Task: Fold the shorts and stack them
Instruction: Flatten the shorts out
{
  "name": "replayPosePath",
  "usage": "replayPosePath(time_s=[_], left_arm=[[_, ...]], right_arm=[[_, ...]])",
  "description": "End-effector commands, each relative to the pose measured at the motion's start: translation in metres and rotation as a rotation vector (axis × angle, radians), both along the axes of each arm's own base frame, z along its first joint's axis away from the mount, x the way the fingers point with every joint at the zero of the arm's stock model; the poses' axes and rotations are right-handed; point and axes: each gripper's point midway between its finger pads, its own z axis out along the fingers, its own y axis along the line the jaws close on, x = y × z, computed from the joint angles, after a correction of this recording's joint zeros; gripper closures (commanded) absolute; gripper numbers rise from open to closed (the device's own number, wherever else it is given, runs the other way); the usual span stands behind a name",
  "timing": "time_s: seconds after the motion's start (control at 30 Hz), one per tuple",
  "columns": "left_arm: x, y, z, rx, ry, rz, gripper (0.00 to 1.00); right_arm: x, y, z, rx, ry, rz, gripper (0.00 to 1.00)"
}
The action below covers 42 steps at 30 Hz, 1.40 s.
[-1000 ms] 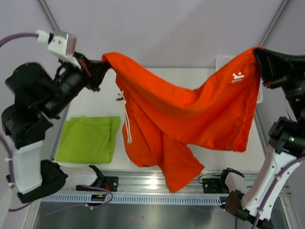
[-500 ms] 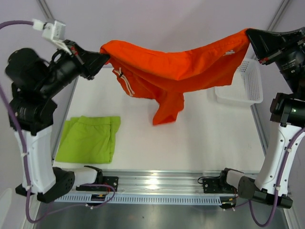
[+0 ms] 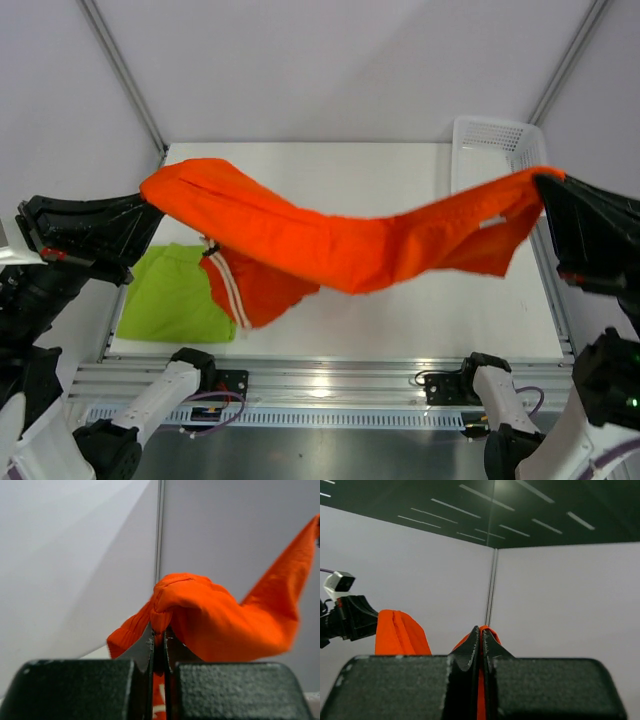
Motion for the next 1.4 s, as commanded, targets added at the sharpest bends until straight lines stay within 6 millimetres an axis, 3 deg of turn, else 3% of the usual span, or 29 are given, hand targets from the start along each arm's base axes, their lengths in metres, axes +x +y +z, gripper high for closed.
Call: replayPosePath(time_s=[0.0,0.1,0.13,0.17,0.2,0.23,0.27,0.3,0.33,0.37,0.4,0.43,0.47,0.5,0.53,0.57,0.6,0.63,0.67,0.73,0.77,0.87,0.93,0.97,1.07,1.1,1.13,1.2,1.37], left_arm=[[0.019,-0.003,0.009,-0.017,-0.002,0.009,1.0],[0.033,-0.002,0.019,-0.025,0.054,0.037,1.0],[0.067,-0.009,0.01,-0.002,0.172,0.044,1.0],[0.085,-0.012,0.004,0.004,0.234,0.048,1.0],[0.091,-0.017,0.007,-0.004,0.264,0.028,1.0],[0.118,-0.025,-0.01,0.007,0.348,0.018,1.0],[0.123,-0.028,-0.008,-0.02,0.35,0.004,1.0],[0.157,-0.035,-0.054,-0.007,0.479,0.013,1.0],[0.147,-0.028,-0.05,-0.04,0.44,0.038,1.0],[0.151,-0.027,-0.049,-0.07,0.416,0.049,1.0],[0.174,-0.03,-0.096,-0.046,0.531,0.071,1.0],[0.181,-0.028,-0.111,-0.043,0.569,0.096,1.0],[0.194,-0.031,-0.144,-0.021,0.655,0.107,1.0],[0.2,-0.032,-0.163,-0.009,0.7,0.111,1.0],[0.209,-0.035,-0.198,0.012,0.777,0.118,1.0],[0.215,-0.036,-0.237,0.028,0.856,0.126,1.0],[0.222,-0.037,-0.243,0.018,0.833,0.13,1.0],[0.227,-0.036,-0.254,0.015,0.837,0.141,1.0],[0.233,-0.033,-0.298,0.03,0.909,0.181,1.0],[0.247,-0.032,-0.316,0.03,0.901,0.208,1.0],[0.254,-0.028,-0.325,0.041,0.904,0.241,1.0],[0.273,-0.023,-0.334,0.071,0.907,0.296,1.0],[0.283,-0.022,-0.336,0.087,0.906,0.315,1.0],[0.288,-0.023,-0.324,0.085,0.882,0.324,1.0],[0.299,-0.024,-0.348,0.14,0.956,0.348,1.0],[0.307,-0.024,-0.34,0.142,0.946,0.364,1.0],[0.312,-0.024,-0.359,0.171,0.998,0.377,1.0],[0.323,-0.025,-0.364,0.182,1.01,0.396,1.0],[0.344,-0.017,-0.409,0.255,1.119,0.478,1.0]], right_arm=[[-0.006,-0.005,0.01,0.017,-0.026,-0.062,1.0],[0.015,-0.012,0.022,0.033,0.035,-0.082,1.0],[0.028,-0.014,0.024,0.033,0.069,-0.077,1.0],[0.075,-0.025,0.017,0.063,0.199,-0.054,1.0],[0.087,-0.025,0.015,0.052,0.241,-0.035,1.0],[0.109,-0.028,0.006,0.062,0.311,-0.01,1.0],[0.154,-0.037,-0.023,0.089,0.455,0.026,1.0],[0.173,-0.042,-0.042,0.103,0.52,0.036,1.0],[0.19,-0.046,-0.059,0.111,0.552,0.04,1.0],[0.204,-0.05,-0.08,0.129,0.593,0.035,1.0],[0.227,-0.058,-0.132,0.175,0.712,0.029,1.0],[0.233,-0.061,-0.151,0.184,0.723,0.025,1.0],[0.241,-0.064,-0.178,0.21,0.781,0.021,1.0],[0.235,-0.063,-0.191,0.219,0.777,0.014,1.0],[0.253,-0.07,-0.249,0.273,0.897,-0.002,1.0],[0.255,-0.072,-0.27,0.293,0.917,-0.014,1.0],[0.257,-0.075,-0.293,0.322,0.955,-0.029,1.0],[0.258,-0.08,-0.335,0.371,1.008,-0.057,1.0],[0.258,-0.084,-0.355,0.403,1.034,-0.083,1.0],[0.255,-0.092,-0.377,0.444,1.026,-0.125,1.0],[0.257,-0.098,-0.403,0.467,1.064,-0.156,1.0],[0.265,-0.103,-0.42,0.442,1.072,-0.191,1.0],[0.277,-0.102,-0.423,0.413,1.059,-0.172,1.0],[0.28,-0.096,-0.421,0.384,1.051,-0.138,1.0],[0.298,-0.095,-0.42,0.333,1.054,-0.145,1.0],[0.302,-0.091,-0.423,0.317,1.067,-0.138,1.0],[0.307,-0.09,-0.425,0.31,1.077,-0.137,1.0],[0.317,-0.088,-0.433,0.301,1.086,-0.131,1.0],[0.341,-0.084,-0.448,0.282,1.095,-0.154,1.0]])
